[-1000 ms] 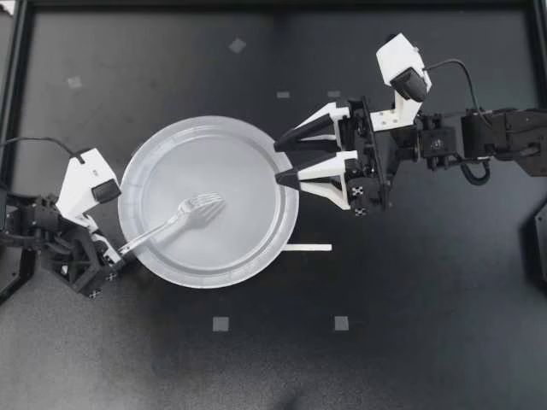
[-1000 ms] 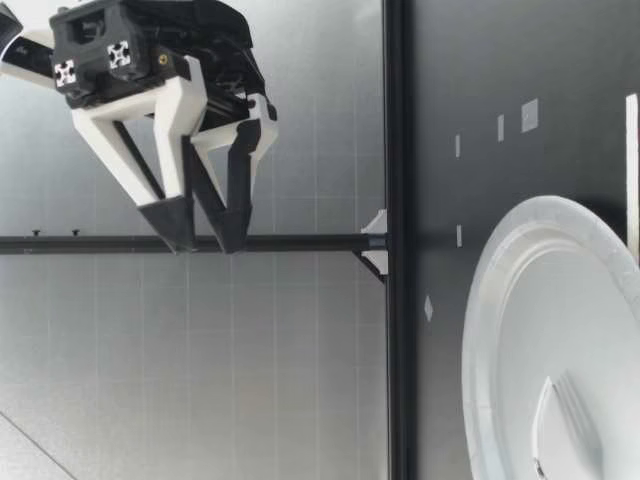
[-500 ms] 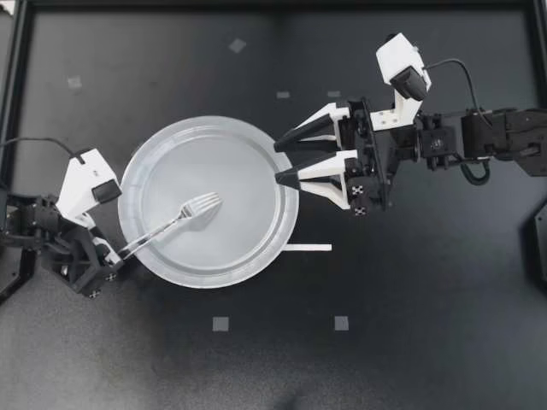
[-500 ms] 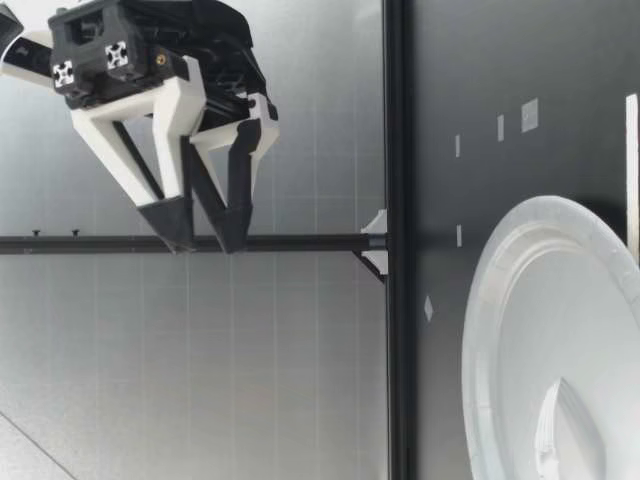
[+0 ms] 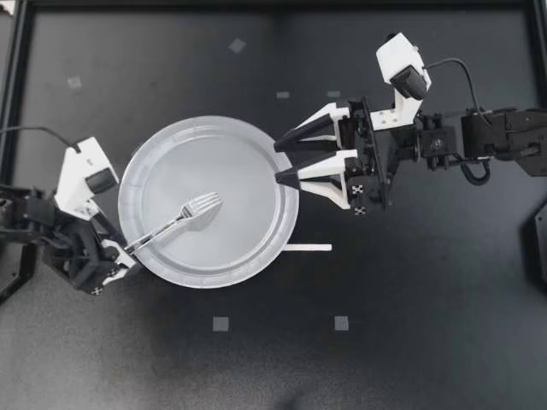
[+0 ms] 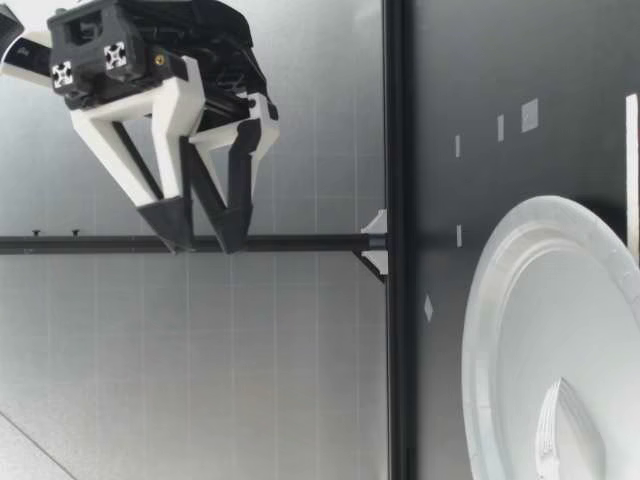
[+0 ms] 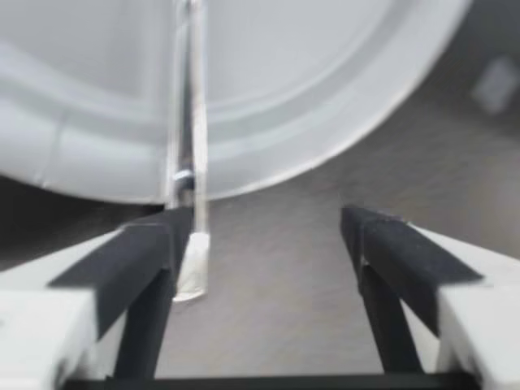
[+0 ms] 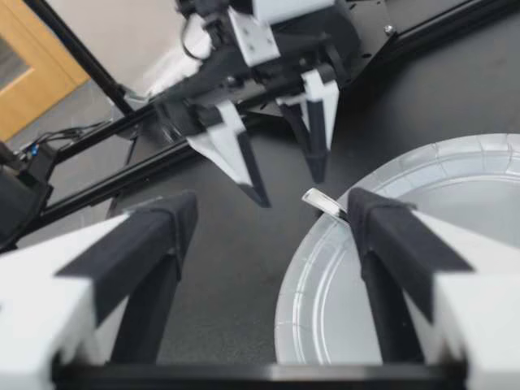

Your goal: Pick up the fork and place it on the plate.

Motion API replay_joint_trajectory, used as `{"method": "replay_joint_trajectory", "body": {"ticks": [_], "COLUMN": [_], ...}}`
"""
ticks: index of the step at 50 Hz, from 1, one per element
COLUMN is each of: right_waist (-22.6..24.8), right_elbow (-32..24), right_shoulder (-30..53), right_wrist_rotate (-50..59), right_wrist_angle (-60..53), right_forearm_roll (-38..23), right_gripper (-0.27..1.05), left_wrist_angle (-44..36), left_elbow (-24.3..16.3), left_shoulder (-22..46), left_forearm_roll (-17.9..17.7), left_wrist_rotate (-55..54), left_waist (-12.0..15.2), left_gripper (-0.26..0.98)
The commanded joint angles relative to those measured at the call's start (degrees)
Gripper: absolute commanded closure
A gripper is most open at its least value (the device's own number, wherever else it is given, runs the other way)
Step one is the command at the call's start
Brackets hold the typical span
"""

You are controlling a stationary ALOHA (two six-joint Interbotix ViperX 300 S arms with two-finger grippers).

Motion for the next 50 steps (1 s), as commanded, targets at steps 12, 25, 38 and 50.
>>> {"method": "replay_joint_trajectory", "body": {"ticks": [12, 25, 38, 50], "right_waist": [-0.35, 1.23, 3.87, 5.01], "right_elbow": [-1.14, -0.97, 0.97, 1.58], "right_shoulder": [-5.36, -5.27, -6.24, -6.86], "right_wrist_rotate": [-6.42, -8.61, -8.7, -8.79], "right_wrist_angle": [-3.78, -3.87, -4.22, -5.71], "right_forearm_roll": [-5.45, -5.19, -5.1, -5.1], "right_gripper": [0.11, 0.36, 0.68, 0.77], "left_wrist_angle": [-11.07, -34.72, -40.43, -42.19], "left_elbow": [-6.24, -4.39, -3.96, -3.6], "left_shoulder": [-18.28, -16.52, -8.53, -7.56], "left_forearm_roll": [1.32, 1.32, 1.32, 1.32], "left_wrist_rotate": [15.47, 33.66, 36.47, 36.65], "left_waist": [-0.09, -0.09, -0.09, -0.09], "left_gripper": [0.01, 0.12, 0.5, 0.69]}}
